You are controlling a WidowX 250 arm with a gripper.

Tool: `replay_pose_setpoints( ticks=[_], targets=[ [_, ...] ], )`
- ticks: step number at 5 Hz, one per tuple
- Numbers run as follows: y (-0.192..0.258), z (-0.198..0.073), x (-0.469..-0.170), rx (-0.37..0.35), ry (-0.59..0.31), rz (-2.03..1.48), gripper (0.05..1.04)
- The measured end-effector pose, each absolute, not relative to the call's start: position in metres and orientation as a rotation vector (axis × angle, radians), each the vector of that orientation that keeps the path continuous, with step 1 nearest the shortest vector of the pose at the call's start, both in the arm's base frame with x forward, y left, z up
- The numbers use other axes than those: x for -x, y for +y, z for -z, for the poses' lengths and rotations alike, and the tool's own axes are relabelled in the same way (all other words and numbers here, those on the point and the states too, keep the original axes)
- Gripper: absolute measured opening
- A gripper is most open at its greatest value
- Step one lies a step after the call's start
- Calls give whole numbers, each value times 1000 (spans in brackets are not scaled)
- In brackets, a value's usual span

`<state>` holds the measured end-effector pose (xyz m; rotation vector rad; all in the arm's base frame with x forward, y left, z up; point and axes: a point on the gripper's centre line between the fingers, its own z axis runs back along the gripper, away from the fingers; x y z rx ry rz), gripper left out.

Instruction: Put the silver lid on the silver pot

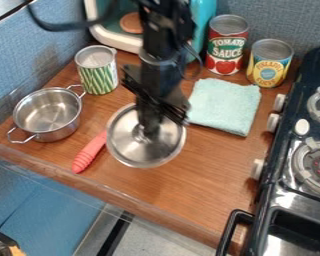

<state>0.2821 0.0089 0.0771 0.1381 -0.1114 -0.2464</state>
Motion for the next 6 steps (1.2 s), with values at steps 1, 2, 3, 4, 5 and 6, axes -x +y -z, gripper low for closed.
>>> replay_pose_setpoints(
  ticks=[1,2,3,4,5,6],
  targets=[
    [45,-89,-275,-143,-115,186,49],
    [89,-91,-270,-119,-110,89,49],
    [134,-81,-264,-110,-71,-8,49],
    [176,-71,-258,-111,-37,-97,49],
    [194,-53,-261,-104,5,-119,49],
    [201,-41,-269,-107,25,-138,49]
  ],
)
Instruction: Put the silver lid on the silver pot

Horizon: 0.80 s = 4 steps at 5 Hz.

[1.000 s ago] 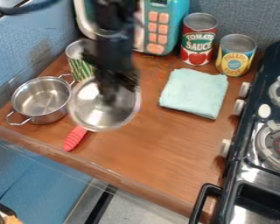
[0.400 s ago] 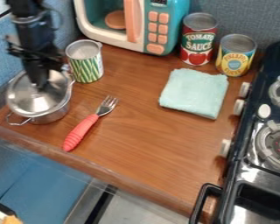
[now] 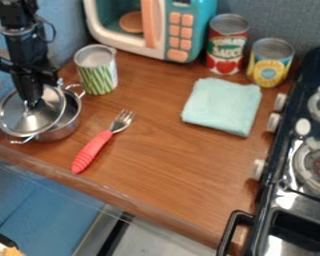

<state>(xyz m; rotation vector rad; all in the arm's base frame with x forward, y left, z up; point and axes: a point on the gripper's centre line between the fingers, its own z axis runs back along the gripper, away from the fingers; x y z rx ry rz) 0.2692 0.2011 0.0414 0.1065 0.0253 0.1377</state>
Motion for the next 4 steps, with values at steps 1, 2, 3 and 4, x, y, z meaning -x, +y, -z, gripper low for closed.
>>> replay_pose_setpoints(
  ticks=[1,2,3,4],
  targets=[
    [201,-34,-272,-98,43,-135,49],
    [196,-34,-279,-97,36,-116,49],
    [184,-36,-288,-78,28,-95,80],
    [173,-40,-291,-61,37,-83,214]
  ],
)
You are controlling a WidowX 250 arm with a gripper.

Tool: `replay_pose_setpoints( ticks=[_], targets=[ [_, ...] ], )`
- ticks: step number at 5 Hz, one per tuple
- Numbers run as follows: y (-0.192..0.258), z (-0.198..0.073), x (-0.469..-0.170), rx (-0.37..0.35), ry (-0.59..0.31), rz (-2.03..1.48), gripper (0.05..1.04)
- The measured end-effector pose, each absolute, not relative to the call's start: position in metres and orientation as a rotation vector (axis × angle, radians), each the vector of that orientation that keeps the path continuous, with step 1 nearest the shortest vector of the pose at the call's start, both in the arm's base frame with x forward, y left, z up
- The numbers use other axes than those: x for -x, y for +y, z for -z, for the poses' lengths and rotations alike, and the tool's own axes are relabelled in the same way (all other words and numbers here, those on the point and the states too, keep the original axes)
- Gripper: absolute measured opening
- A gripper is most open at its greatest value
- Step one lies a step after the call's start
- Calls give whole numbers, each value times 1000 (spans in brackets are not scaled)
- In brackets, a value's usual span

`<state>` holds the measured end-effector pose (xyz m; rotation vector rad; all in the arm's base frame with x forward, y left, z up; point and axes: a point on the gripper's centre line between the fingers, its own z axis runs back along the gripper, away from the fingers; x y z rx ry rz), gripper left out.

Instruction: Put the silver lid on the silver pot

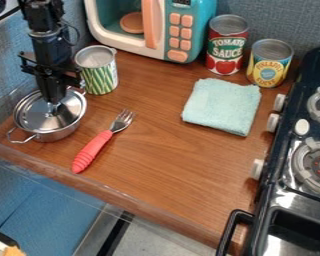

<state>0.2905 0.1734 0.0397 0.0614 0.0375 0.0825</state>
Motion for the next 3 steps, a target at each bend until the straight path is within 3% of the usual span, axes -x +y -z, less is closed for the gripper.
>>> replay_pose_setpoints(
  ticks=[2,3],
  targets=[
    [162,-70,-294,-66,-24,-10,764],
    [159,-85,-290,-80,-52,38,995]
  ],
)
